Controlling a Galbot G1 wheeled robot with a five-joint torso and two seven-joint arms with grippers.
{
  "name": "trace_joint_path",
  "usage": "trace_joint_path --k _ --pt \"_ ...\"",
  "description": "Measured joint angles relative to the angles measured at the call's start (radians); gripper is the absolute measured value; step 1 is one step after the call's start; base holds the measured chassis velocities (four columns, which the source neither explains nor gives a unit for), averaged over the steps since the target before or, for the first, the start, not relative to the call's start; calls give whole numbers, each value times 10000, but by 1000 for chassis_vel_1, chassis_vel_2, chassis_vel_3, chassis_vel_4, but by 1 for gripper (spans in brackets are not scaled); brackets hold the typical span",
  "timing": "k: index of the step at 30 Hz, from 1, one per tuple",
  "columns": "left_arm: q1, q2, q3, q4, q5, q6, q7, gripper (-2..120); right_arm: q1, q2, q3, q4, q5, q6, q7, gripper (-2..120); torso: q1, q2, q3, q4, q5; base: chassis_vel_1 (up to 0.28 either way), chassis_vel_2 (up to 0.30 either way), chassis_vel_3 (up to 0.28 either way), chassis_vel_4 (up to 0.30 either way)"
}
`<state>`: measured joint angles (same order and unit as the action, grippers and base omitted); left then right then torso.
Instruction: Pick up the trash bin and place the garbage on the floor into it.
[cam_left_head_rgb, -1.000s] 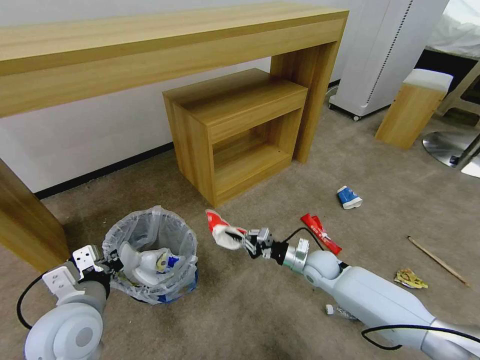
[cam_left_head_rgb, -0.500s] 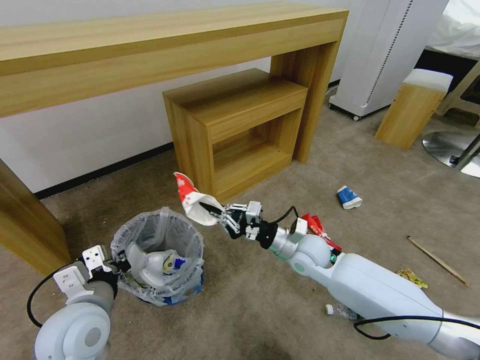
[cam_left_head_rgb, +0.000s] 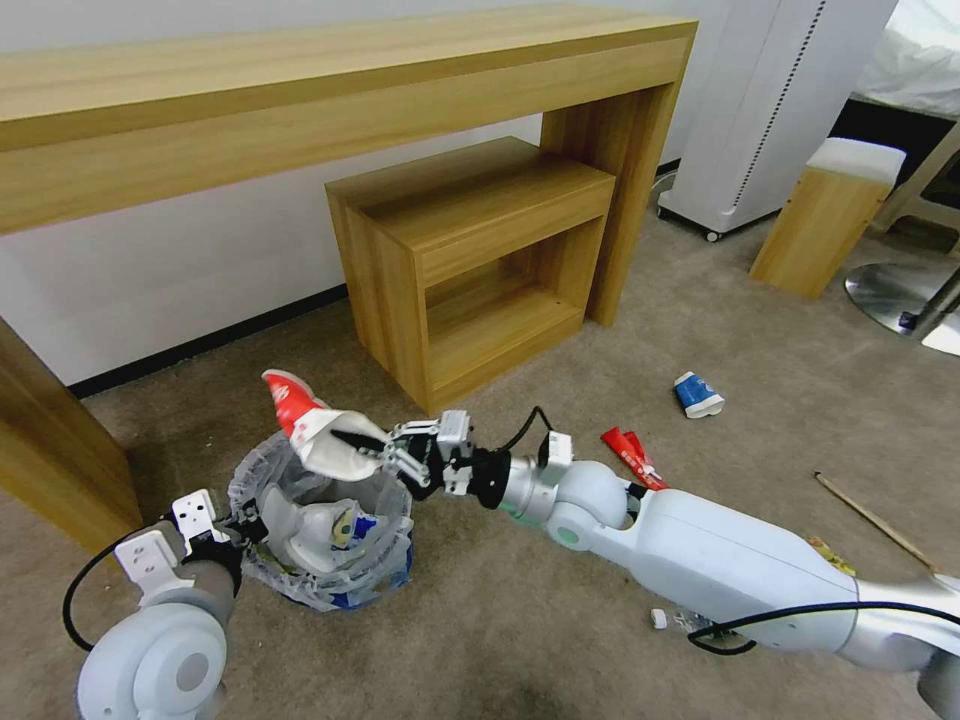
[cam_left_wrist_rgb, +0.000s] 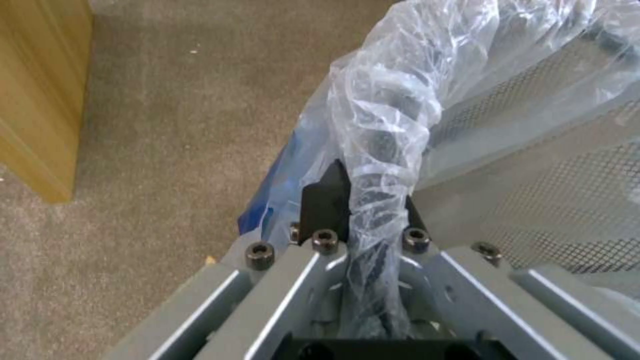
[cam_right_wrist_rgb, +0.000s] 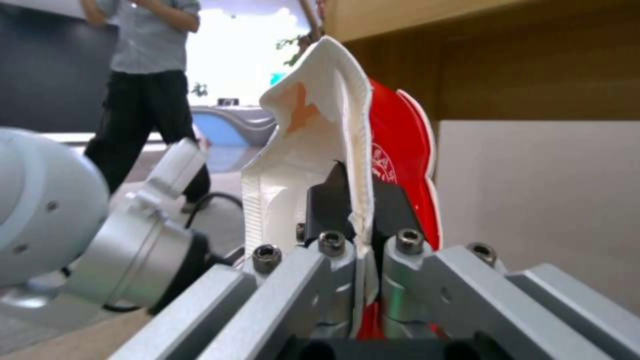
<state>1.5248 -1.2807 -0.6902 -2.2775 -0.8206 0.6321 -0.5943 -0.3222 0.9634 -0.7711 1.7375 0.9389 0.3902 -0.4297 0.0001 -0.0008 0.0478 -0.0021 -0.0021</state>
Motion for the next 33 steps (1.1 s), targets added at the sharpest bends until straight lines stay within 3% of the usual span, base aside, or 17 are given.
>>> trace_joint_path --k 8,33 --pt "6 -38 0 -89 -17 3 0 1 204 90 -856 -313 -127 5 21 0 0 0 0 0 0 0 0 0 0" --pt "317 -139 -45 -755 -77 31 -42 1 53 599 -1233 -1603 -534 52 253 0 0 0 0 -1 1 0 0 0 0"
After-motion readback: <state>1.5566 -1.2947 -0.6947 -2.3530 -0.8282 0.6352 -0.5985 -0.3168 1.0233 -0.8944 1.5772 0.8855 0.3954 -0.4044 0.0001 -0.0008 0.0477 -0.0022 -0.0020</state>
